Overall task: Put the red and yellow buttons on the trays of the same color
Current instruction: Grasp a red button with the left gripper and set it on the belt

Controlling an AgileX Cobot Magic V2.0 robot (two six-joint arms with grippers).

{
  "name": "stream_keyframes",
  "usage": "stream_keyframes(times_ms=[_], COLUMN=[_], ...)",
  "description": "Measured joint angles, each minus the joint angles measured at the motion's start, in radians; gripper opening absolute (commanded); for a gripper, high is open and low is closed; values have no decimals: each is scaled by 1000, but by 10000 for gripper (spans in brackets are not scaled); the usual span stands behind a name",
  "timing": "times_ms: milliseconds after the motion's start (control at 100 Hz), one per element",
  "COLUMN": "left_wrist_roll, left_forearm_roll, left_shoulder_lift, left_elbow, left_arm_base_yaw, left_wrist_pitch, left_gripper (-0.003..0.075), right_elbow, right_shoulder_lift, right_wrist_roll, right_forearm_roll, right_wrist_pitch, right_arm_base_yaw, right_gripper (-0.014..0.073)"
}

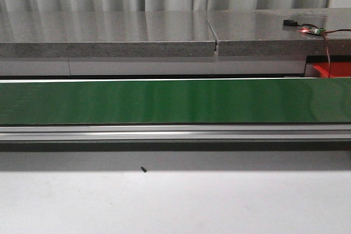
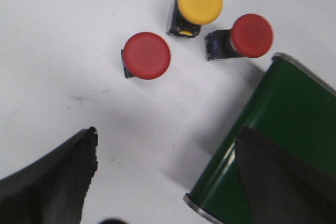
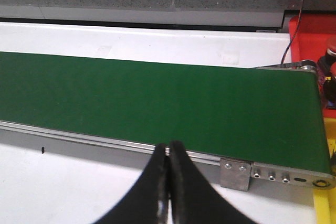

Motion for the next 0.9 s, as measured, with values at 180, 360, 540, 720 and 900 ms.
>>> stream_keyframes(times_ms=[180,360,540,720,900], left_wrist_roll=[6,17,18,20,20], left_forearm_roll=[33,34,27,1,-12], left_shoulder_lift=[91,172,242,296,333], left_elbow=[0,-34,-87,-117,-132], left_arm_base_yaw=[0,0,0,0,0], left_wrist_pitch=[-9,-31,-55,-76,-107], left_gripper=[533,533,533,533,491], right_elbow=[0,0,0,0,0], right_shoulder_lift=[0,0,0,0,0], right_wrist_roll=[0,0,0,0,0], right_forearm_roll=[0,0,0,1,5], right_wrist_pitch=[0,0,0,0,0], right_arm_base_yaw=[0,0,0,0,0], right_gripper=[-69,-69,-69,-69,-69])
